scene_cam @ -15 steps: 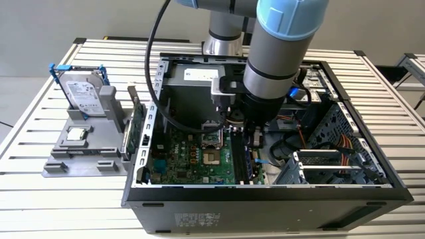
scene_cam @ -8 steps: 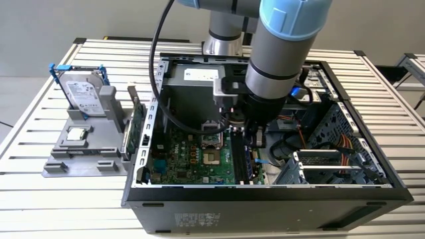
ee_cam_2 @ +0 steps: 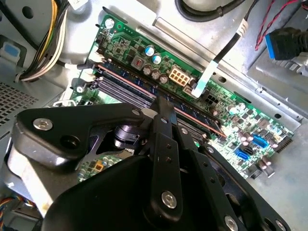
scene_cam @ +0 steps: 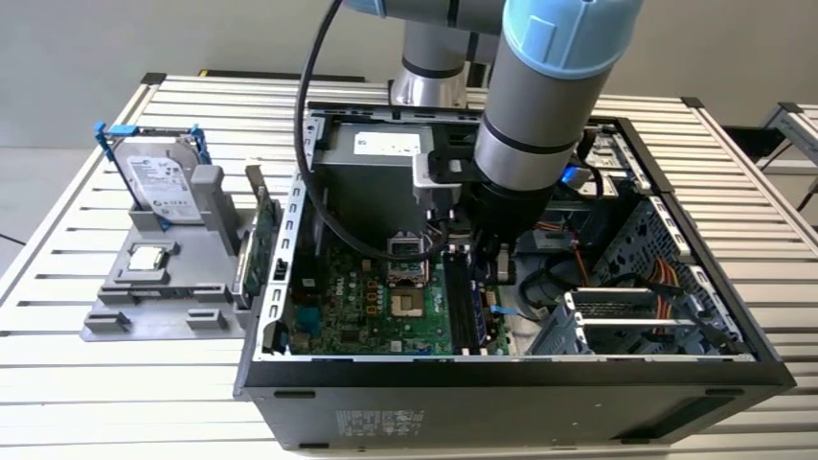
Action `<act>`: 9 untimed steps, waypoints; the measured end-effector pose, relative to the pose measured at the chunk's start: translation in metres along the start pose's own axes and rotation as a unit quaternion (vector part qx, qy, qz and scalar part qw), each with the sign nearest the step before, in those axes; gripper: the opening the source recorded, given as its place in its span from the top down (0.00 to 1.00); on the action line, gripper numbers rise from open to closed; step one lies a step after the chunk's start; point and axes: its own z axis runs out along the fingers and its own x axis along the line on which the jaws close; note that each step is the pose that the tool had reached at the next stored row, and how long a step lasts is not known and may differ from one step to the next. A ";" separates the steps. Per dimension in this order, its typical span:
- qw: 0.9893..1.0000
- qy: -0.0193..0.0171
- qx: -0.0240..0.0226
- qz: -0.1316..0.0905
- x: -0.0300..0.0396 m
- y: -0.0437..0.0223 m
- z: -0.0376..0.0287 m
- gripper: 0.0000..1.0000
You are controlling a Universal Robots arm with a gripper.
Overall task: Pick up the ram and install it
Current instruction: 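Press down the ram until it locks into place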
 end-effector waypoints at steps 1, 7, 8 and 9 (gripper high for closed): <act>1.000 0.000 0.000 0.000 0.0000 0.0000 0.0000 1.00; 1.000 0.000 -0.001 0.000 0.0001 -0.0025 0.0024 1.00; 1.000 0.000 -0.001 0.000 0.0002 -0.0026 0.0039 1.00; 1.000 0.000 -0.001 0.000 0.0002 -0.0026 0.0054 1.00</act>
